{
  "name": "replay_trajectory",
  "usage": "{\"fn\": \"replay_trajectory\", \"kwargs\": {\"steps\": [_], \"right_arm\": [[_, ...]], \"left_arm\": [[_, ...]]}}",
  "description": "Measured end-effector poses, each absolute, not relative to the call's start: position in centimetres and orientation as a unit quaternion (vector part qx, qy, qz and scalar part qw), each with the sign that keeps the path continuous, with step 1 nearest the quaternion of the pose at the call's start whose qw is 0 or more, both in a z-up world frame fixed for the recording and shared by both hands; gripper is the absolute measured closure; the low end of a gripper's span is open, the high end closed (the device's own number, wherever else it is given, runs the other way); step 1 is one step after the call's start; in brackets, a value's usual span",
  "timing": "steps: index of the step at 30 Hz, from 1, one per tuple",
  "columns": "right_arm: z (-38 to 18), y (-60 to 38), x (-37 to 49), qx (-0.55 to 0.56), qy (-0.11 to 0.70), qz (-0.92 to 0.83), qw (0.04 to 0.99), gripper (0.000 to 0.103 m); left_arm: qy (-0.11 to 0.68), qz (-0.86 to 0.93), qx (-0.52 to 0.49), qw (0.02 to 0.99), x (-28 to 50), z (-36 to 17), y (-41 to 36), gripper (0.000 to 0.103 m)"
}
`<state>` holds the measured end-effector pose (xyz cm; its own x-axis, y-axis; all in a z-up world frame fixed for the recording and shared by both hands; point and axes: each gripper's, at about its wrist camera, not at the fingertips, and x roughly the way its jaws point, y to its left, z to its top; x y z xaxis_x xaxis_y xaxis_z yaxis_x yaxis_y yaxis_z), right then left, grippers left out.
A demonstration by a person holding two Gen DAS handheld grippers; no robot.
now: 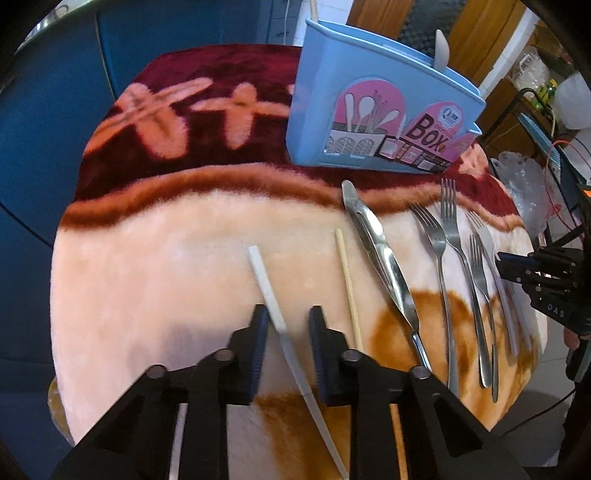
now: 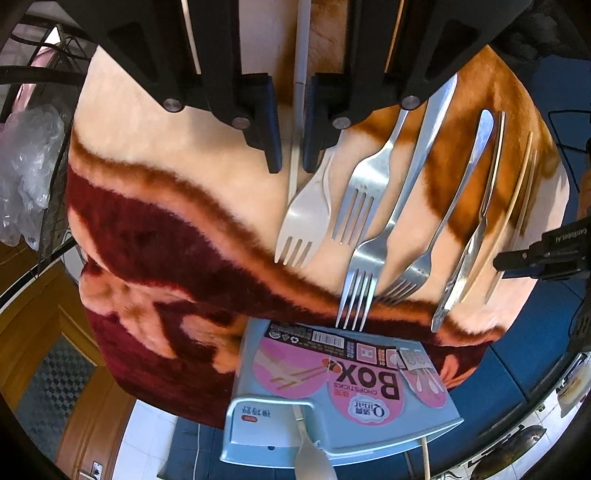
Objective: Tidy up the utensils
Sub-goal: 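Carry the white chopstick with left and white utensil with right into the holder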
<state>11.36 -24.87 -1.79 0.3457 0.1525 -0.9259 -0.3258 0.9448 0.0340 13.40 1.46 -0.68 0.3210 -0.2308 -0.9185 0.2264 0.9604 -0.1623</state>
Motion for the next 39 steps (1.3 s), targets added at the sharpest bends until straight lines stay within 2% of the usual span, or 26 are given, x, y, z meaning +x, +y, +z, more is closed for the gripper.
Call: {"fn": "replay_trajectory", "kwargs": {"steps": [2,9,23,30,39], "right_arm": [[-1.6,-24.9,11.1,-0.075,0.54,0.142,0.826,0.096],[2.1,-24.4,9.0,-0.069,0.439,0.144,0.884,0.097],[7.4,-25.1,6.6,0.008,0.263,0.138,0.955,0.097],[8.6,-25.7,7.1,0.034,0.229,0.145,0.962,0.097],[11.7,-27.0,9.1,0.049,0.174,0.132,0.975,0.097]], "left_arm": [[0.567,-0.139,-0.01,0.812,13.6,-0.7,1.7,0.091],[0.542,-0.16,-0.053,0.823,12.6,0.9,2.4,0.097],[0.363,-0.188,-0.076,0.909,10.9,8.0,1.2,0.097],[0.281,-0.173,-0.064,0.942,12.1,10.6,-0.3,0.097],[0.211,-0.169,-0.074,0.96,15.1,14.5,-0.9,0.097]]}}
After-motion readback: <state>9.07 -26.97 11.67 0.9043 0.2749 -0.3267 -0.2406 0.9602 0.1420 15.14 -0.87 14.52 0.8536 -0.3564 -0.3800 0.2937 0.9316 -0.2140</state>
